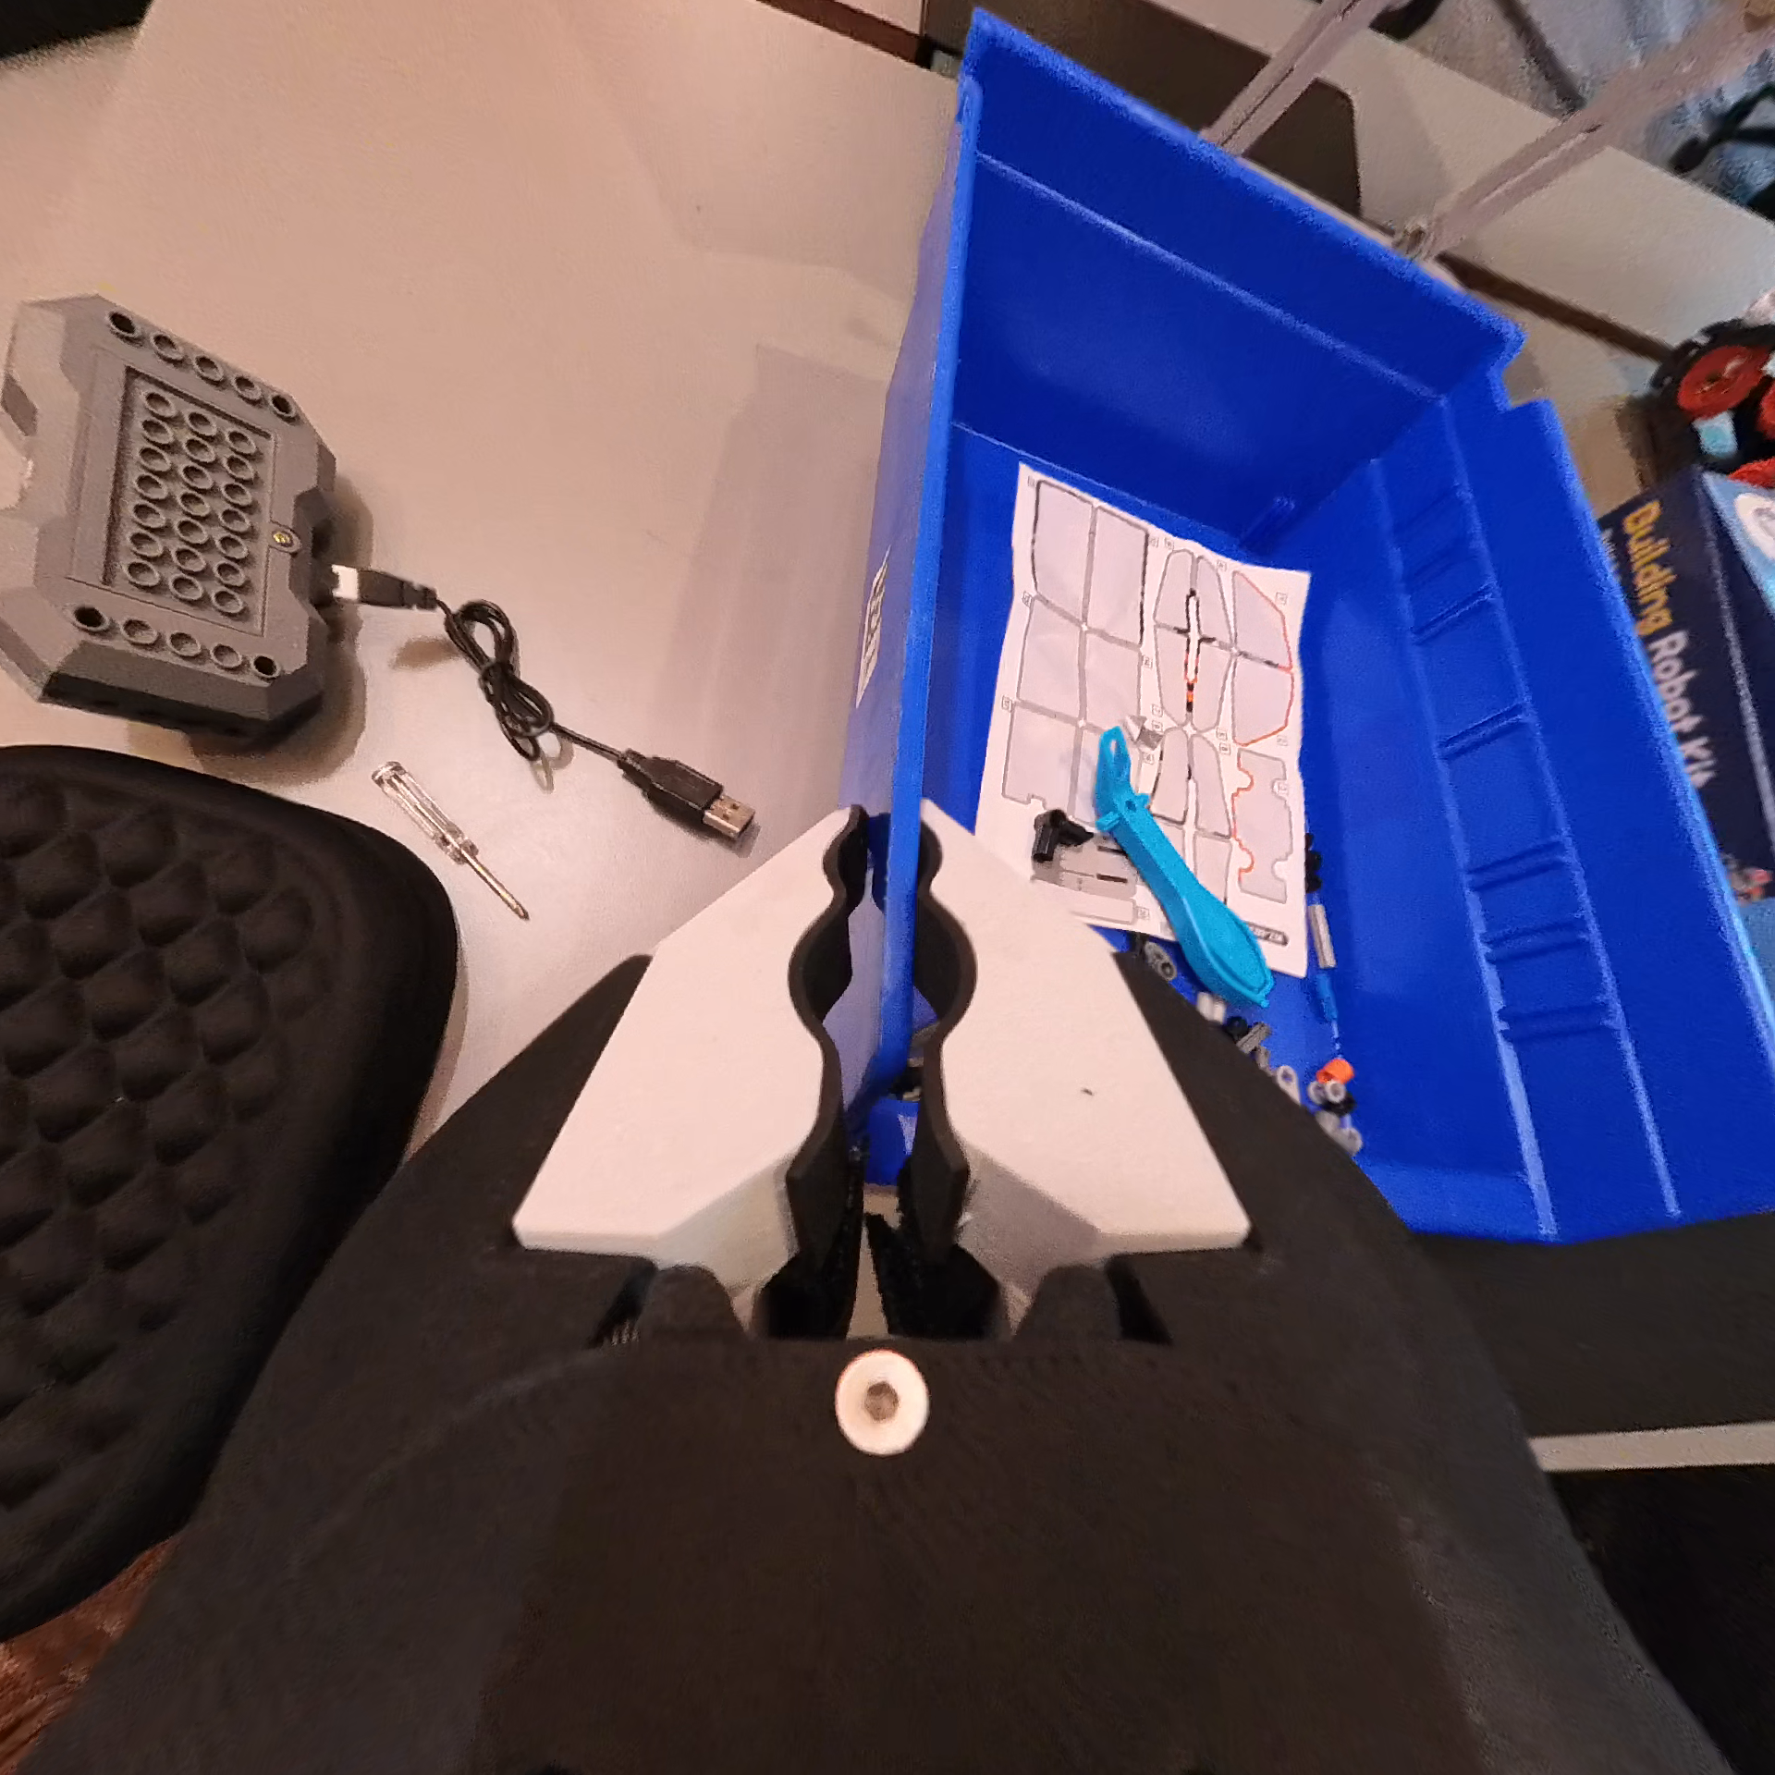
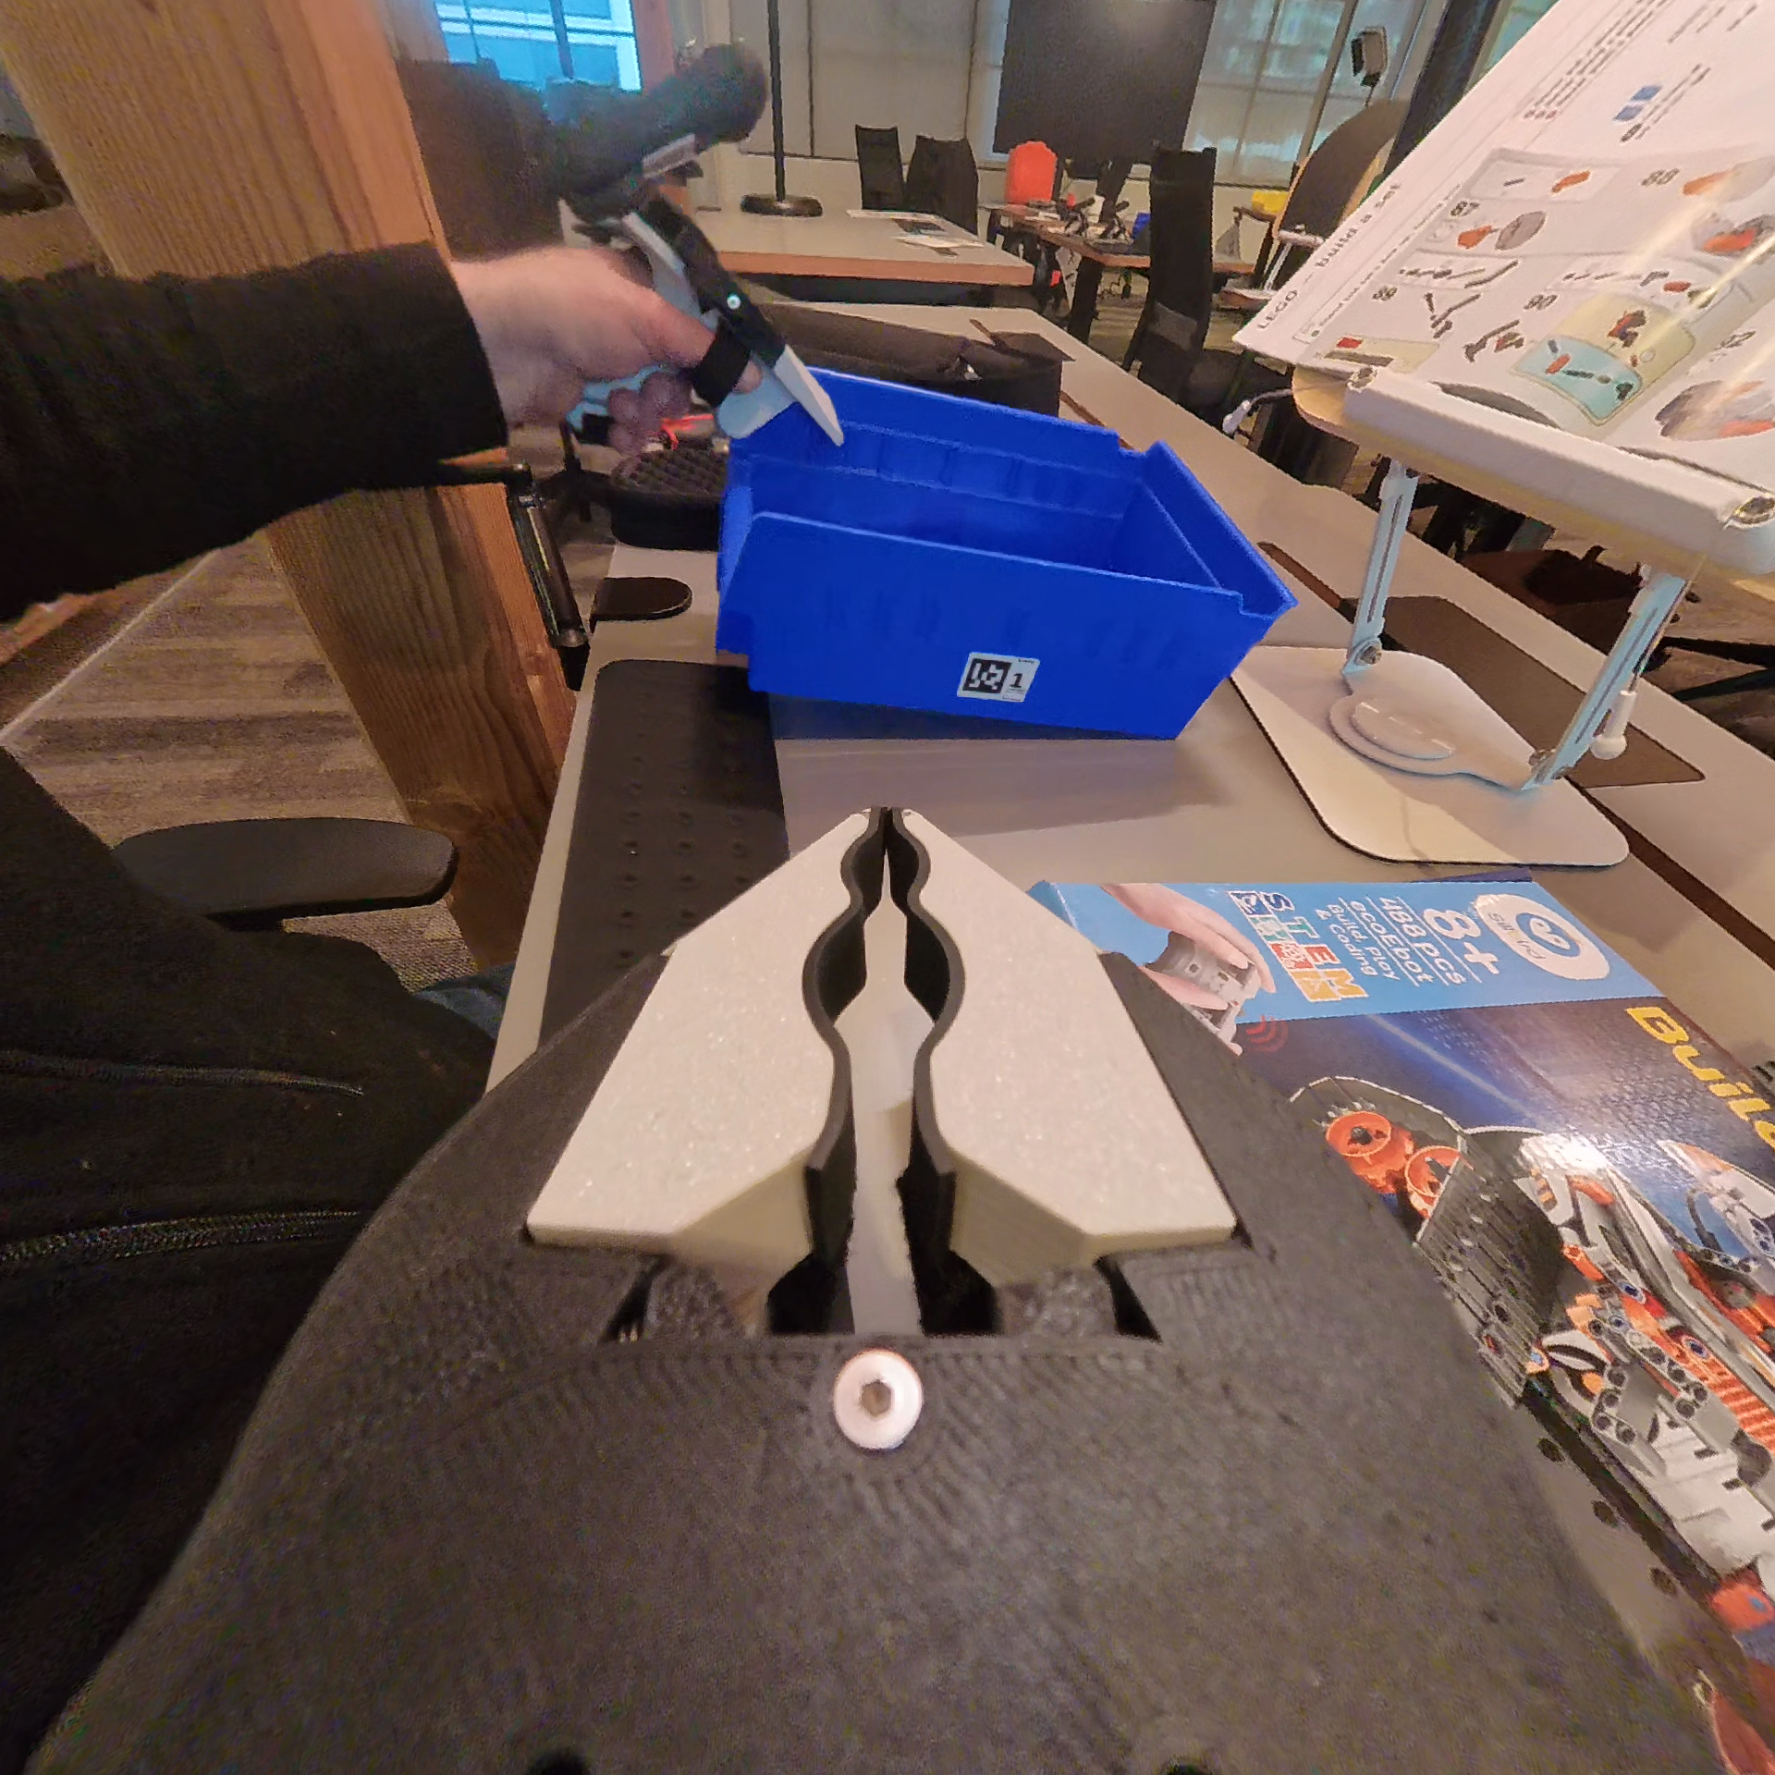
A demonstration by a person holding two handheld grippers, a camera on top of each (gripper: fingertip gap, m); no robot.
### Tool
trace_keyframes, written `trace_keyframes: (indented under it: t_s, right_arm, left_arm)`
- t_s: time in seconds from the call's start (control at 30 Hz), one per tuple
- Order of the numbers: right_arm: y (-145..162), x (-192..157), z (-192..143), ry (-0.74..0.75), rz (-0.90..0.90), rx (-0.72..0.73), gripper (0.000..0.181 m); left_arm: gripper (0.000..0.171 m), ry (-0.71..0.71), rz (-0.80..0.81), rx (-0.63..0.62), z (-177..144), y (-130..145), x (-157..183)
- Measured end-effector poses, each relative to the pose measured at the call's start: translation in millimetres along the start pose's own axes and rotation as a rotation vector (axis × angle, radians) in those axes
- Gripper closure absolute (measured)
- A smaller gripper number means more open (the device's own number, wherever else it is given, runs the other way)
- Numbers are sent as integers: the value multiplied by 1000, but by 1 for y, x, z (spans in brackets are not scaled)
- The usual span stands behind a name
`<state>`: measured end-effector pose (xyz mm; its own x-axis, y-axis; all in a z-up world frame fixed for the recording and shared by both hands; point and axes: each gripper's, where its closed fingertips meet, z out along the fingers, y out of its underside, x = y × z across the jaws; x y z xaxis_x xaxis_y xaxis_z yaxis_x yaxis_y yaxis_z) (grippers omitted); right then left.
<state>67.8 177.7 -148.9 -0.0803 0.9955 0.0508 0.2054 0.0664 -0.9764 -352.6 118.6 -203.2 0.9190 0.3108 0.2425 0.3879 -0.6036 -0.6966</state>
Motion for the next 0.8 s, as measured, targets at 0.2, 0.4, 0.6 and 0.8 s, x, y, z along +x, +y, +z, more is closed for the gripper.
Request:
trace_keyframes:
  t_s: [0.2, 0.4, 0.6, 0.8]
  right_arm:
    - [-1, -2, -3, -1, 3, -4, 181]
    - [1, 2, -8, 18, 16, -19, 181]
    - [15, 19, -21, 103, 4, -79, 180]
    - [25, 27, -28, 129, -9, -103, 178]
  left_arm:
    - [168, 9, -13, -54, -4, -26, 6]
    - [168, -5, 7, -89, -20, 7, 33]
    - [168, 2, 4, -31, -38, 50, 67]
    - [168, 13, 27, 8, -41, 94, 107]
